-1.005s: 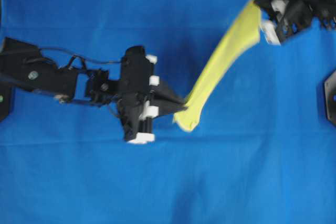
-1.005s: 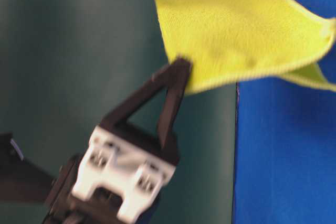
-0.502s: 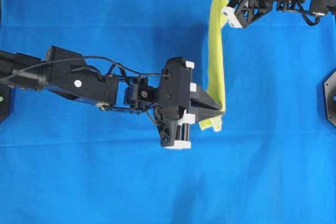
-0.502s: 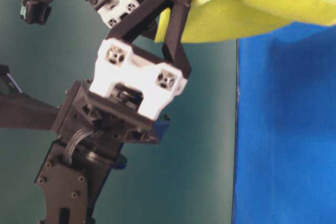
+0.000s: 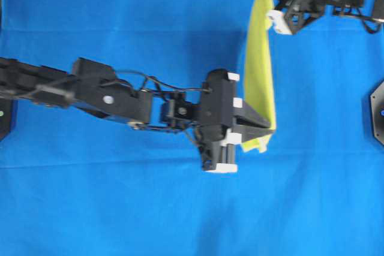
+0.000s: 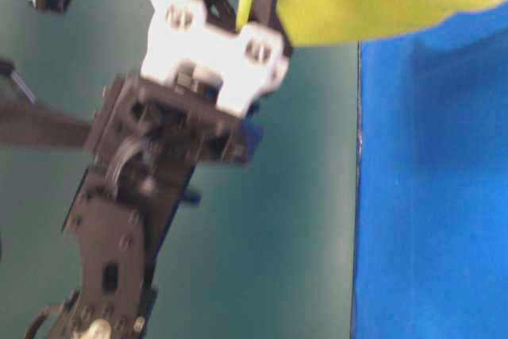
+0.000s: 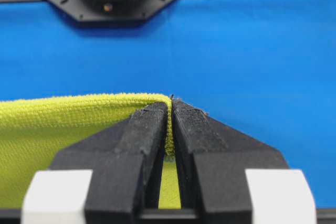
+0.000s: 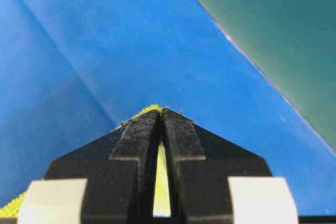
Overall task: Fold the yellow towel.
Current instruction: 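Lift the folded strip and swing the right gripper's end upward, then lay the strip vertically on the table with both grippers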
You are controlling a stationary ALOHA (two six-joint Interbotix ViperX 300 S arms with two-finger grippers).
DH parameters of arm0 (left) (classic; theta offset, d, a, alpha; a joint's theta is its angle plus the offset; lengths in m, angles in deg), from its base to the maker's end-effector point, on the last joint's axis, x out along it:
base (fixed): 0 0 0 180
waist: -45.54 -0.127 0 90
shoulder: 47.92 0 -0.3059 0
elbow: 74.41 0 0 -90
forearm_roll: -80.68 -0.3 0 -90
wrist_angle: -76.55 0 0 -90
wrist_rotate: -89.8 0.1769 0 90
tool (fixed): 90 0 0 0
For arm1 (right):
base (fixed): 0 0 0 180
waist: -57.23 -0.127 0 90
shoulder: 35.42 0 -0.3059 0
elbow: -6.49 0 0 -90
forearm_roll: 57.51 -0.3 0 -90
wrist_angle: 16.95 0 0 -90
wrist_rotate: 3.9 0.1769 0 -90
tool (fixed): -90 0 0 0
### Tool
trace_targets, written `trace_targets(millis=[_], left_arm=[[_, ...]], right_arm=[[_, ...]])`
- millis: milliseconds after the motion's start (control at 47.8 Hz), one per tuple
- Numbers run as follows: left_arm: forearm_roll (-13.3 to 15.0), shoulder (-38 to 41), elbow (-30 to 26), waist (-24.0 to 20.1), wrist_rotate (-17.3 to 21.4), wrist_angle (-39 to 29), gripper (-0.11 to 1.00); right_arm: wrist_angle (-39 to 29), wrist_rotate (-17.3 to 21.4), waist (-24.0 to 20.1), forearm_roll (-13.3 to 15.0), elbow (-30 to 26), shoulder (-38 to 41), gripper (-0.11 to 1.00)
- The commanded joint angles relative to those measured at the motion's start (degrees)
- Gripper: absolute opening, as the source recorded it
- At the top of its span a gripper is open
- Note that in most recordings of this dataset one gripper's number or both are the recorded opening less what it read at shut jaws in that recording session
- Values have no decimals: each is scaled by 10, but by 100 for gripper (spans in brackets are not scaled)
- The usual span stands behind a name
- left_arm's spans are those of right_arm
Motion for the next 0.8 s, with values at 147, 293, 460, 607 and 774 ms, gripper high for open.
trace_targets(millis=[147,293,460,607,774], left_arm=[[-2,54,-93,33,7,11,4],[-2,98,-120,28,5,26,4],[-1,112,-118,24,-1,39,4],[1,94,-73,19,-4,47,4],[2,54,9,19,-18,75,4]], right_arm=[[-36,-2,22,6,24,-54,3],[-40,-4,22,5,28,-38,3],[-19,-4,22,6,15,13,3],[32,-3,22,5,-9,71,3],[77,-3,22,5,-47,132,3]])
